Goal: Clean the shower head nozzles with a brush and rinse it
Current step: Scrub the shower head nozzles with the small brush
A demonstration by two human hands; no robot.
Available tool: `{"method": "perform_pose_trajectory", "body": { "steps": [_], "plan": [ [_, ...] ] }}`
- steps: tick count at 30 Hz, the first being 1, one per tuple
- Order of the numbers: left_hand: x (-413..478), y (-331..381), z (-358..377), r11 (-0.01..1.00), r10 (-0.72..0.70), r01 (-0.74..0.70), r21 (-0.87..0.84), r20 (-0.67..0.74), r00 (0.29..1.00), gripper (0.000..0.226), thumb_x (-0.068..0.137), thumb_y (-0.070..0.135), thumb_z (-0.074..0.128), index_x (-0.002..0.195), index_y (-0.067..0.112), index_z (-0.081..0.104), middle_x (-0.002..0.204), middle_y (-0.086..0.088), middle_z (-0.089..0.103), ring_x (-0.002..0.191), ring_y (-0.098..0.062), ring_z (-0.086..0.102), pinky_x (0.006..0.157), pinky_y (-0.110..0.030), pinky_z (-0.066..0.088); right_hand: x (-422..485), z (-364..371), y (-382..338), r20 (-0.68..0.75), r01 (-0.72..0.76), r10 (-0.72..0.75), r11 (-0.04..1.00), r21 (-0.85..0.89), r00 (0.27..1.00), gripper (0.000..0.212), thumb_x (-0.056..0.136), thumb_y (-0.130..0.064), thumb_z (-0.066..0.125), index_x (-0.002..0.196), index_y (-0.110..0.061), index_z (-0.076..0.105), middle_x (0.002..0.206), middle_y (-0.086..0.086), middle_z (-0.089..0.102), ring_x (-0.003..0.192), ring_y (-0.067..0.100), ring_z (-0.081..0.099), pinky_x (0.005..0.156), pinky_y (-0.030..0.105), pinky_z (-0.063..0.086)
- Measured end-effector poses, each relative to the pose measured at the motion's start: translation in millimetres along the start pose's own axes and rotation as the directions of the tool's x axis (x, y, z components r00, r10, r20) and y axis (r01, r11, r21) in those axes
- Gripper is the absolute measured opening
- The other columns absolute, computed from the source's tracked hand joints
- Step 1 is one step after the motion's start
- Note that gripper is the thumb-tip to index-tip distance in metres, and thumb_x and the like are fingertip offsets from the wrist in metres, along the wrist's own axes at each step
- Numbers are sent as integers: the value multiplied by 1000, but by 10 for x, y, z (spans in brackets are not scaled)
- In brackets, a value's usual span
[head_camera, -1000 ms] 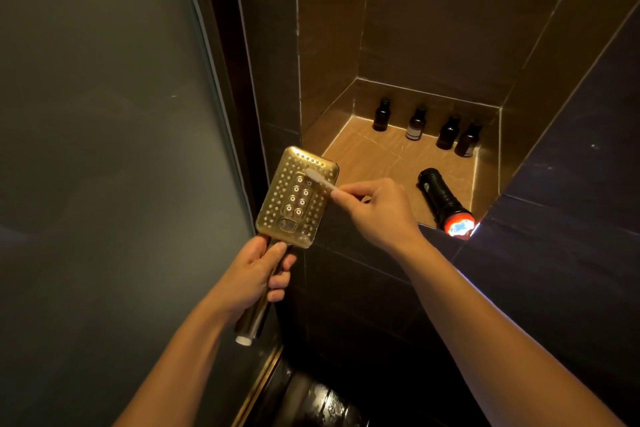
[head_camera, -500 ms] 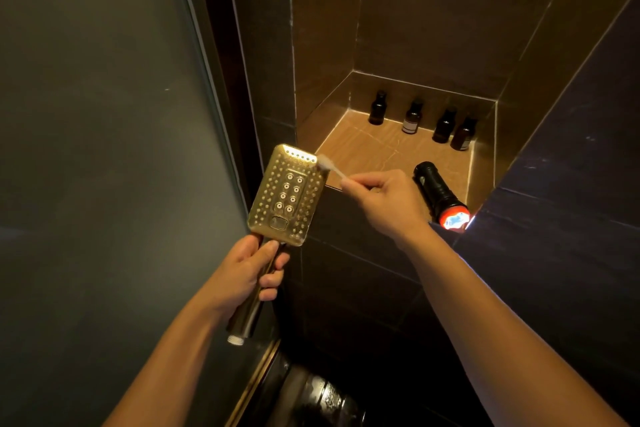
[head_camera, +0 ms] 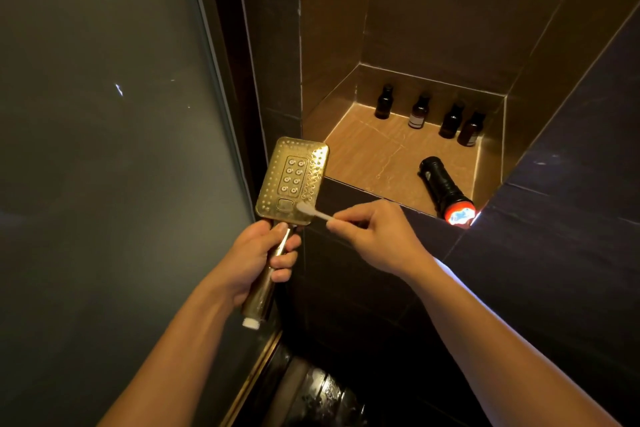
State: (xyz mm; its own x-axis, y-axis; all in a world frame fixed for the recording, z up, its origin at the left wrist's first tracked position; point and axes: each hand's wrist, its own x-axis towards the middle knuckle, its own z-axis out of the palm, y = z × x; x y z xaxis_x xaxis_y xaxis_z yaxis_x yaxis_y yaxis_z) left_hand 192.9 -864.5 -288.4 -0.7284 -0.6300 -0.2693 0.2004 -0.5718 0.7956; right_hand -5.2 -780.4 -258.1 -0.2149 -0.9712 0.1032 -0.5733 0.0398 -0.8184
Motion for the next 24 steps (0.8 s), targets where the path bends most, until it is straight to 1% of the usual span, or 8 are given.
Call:
{"method": "perform_pose_trajectory", "body": {
  "steps": [5, 8, 11, 16, 18, 20, 22, 24],
  "plan": [
    [11, -5, 32, 999, 22, -21, 33, -19, 1000, 9, 101, 16, 44, 103, 8, 49, 71, -3, 51, 46, -6, 36, 37, -17, 34, -82, -23, 41, 104, -15, 22, 998, -68, 994, 14, 87, -35, 70, 97, -29, 78, 76, -12, 73, 71, 5, 65, 60, 21, 50],
    [17, 3, 5, 999, 37, -36, 28, -60, 998, 9, 103, 15, 42, 107, 9, 47, 69, -2, 52, 45, -6, 36, 36, -18, 33, -52, -197, 81, 2, -71, 71, 997, 34, 997, 12, 88, -35, 69, 95, -31, 78, 71, -9, 71, 63, 2, 61, 54, 17, 46],
    [20, -3, 10, 997, 47, -40, 68, -95, 994, 10, 104, 15, 40, 107, 9, 47, 68, -1, 52, 44, -6, 36, 36, -18, 33, 91, -368, 98, -148, -118, 131, 989, 93, 980, 15, 93, -31, 63, 103, -29, 74, 76, -6, 68, 64, 4, 60, 52, 17, 46],
    [34, -32, 35, 996, 50, -38, 76, -156, 987, 11, 105, 15, 39, 110, 9, 47, 68, -1, 52, 44, -6, 35, 37, -18, 32, 525, -555, 90, -211, -186, 149, 968, -170, 966, 35, 97, -8, 52, 130, -17, 61, 105, 3, 63, 77, 8, 56, 58, 19, 46],
    [25, -39, 36, 997, 47, -37, 67, -162, 986, 11, 105, 15, 39, 110, 9, 47, 68, -2, 51, 44, -6, 35, 37, -18, 32, 726, -567, 62, -221, -257, 199, 925, -281, 955, 39, 93, -5, 59, 130, -16, 60, 107, 3, 59, 78, 9, 56, 56, 17, 45],
    [2, -48, 30, 998, 36, -26, 65, -165, 986, 11, 104, 15, 39, 109, 9, 47, 68, -2, 51, 44, -6, 35, 37, -18, 32, 882, -534, 55, -220, -326, 267, 896, -300, 938, 39, 90, -4, 63, 127, -14, 60, 107, 4, 59, 89, 16, 61, 67, 25, 53],
    [-32, -59, 9, 998, 33, -23, 63, -163, 986, 12, 104, 15, 40, 109, 8, 48, 68, -2, 52, 45, -7, 35, 37, -18, 32, 979, -470, 93, -213, -310, 246, 880, -361, 946, 32, 89, -5, 64, 121, -11, 63, 104, 5, 59, 95, 20, 62, 77, 31, 55],
    [-68, -59, -16, 998, 38, -28, 63, -160, 986, 12, 104, 15, 40, 108, 8, 48, 68, -2, 53, 45, -7, 36, 37, -18, 33, 1053, -404, 170, -203, -262, 189, 859, -440, 961, 22, 90, -7, 64, 111, -11, 65, 99, 4, 59, 90, 18, 60, 74, 30, 52]
  ]
}}
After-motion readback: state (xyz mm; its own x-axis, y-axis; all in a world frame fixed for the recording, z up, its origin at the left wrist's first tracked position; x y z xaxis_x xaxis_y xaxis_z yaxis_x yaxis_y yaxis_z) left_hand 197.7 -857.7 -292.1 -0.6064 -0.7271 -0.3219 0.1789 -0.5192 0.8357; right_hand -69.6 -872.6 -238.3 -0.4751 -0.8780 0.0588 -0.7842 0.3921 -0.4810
